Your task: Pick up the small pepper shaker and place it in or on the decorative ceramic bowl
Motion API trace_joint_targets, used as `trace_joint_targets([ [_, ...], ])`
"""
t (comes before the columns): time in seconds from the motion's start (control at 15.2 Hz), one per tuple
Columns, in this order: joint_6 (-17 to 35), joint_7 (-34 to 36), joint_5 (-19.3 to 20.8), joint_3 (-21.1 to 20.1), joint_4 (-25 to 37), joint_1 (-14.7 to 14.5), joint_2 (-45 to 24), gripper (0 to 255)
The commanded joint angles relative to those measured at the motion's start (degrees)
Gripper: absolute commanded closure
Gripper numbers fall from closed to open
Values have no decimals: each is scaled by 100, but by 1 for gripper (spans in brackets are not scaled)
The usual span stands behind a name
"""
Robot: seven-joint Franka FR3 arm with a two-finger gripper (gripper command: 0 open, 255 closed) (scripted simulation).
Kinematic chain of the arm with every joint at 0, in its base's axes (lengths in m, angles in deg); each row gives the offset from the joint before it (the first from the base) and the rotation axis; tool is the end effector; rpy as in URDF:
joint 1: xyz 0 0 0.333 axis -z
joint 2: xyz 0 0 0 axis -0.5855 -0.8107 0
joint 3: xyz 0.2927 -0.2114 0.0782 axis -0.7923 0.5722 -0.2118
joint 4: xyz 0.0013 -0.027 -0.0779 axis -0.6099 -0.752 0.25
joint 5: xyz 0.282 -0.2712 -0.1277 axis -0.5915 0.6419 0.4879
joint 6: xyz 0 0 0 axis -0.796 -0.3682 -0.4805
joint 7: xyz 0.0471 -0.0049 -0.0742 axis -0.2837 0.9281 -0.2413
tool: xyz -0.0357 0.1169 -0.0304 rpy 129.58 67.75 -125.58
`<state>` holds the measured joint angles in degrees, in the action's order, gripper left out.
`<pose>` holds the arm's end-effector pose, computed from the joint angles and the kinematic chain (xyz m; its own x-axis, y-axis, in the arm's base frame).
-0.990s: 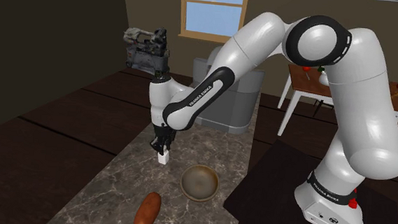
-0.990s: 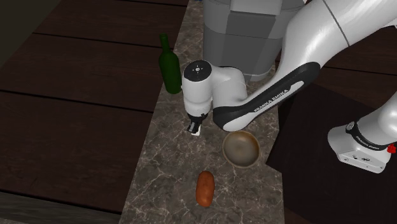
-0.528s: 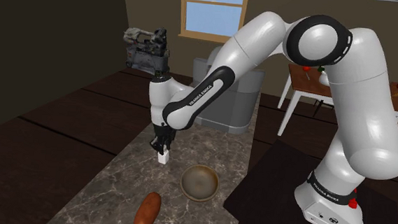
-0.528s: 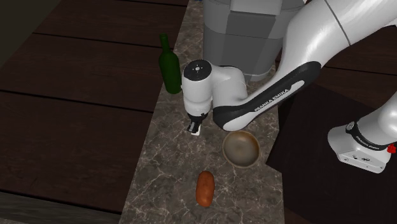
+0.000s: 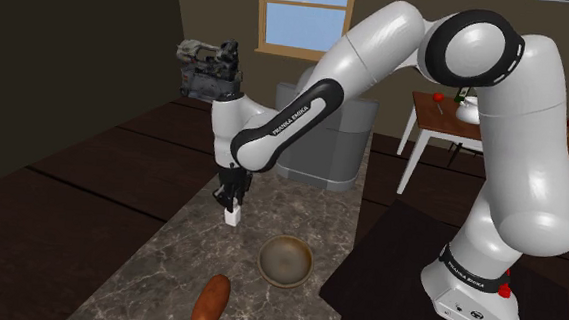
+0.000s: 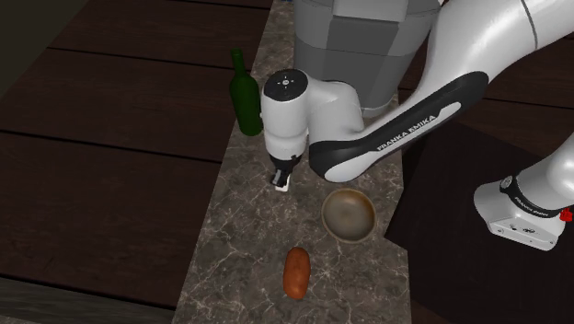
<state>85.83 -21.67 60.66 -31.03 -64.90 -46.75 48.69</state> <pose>0.6082 0.2913 0.2618 0.9920 0.1264 0.0012 0.1264 -0.9919 -0.0074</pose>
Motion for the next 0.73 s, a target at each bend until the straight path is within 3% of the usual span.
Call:
trace_joint_targets([
  [0.0,-117,-30,-42,-28,11,23,107,255],
  [0.66,-706,-148,-234,-138,145,101,579,255],
])
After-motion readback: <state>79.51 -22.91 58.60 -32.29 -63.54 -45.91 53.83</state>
